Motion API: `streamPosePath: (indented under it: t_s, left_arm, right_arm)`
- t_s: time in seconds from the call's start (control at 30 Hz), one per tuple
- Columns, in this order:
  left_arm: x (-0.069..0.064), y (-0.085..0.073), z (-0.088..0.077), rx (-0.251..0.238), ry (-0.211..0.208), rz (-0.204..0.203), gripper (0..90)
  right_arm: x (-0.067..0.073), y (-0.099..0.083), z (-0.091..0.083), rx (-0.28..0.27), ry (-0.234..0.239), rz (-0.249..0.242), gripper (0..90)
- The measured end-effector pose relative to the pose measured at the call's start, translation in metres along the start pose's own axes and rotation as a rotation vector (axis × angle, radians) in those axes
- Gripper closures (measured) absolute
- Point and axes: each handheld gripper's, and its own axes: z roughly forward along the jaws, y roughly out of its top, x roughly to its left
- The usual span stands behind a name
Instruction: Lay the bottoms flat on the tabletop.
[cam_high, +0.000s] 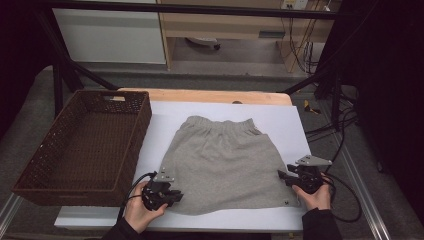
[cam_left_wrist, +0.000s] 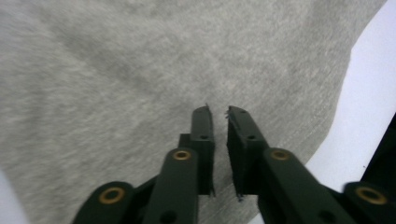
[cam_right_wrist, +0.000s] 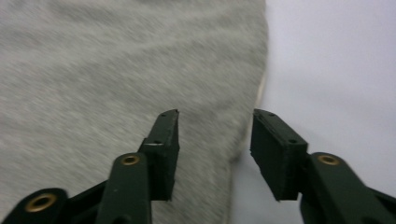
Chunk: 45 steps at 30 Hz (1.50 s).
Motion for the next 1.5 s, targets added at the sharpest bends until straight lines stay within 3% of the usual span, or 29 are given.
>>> streamPosePath:
  t_s: [0.1, 0.27, 0.47, 0.67, 0.9, 1.5]
  left_arm:
    - [0.004, 0.002, -0.004, -0.017, 0.007, 0.002, 69.3]
    - [0.013, 0.004, -0.009, -0.041, 0.013, -0.008, 54.6]
    - [0.02, 0.008, -0.01, -0.058, 0.011, -0.017, 38.0]
    - [0.021, 0.017, -0.006, -0.056, 0.005, -0.004, 26.2]
    - [0.024, 0.026, -0.004, -0.067, 0.027, 0.029, 13.8]
    - [0.042, 0.062, 0.004, -0.073, 0.028, 0.045, 8.1]
  right_arm:
    - [0.007, 0.005, 0.001, -0.026, 0.019, -0.002, 32.9]
    - [0.023, 0.012, 0.005, -0.035, 0.082, -0.026, 18.8]
    - [0.033, 0.018, 0.007, -0.034, 0.159, 0.012, 7.8]
    - [0.041, 0.019, 0.011, -0.039, 0.194, 0.01, 3.8]
    - [0.049, 0.019, 0.012, -0.056, 0.215, -0.003, 2.5]
    - [0.055, 0.016, 0.017, -0.031, 0.222, -0.003, 0.9]
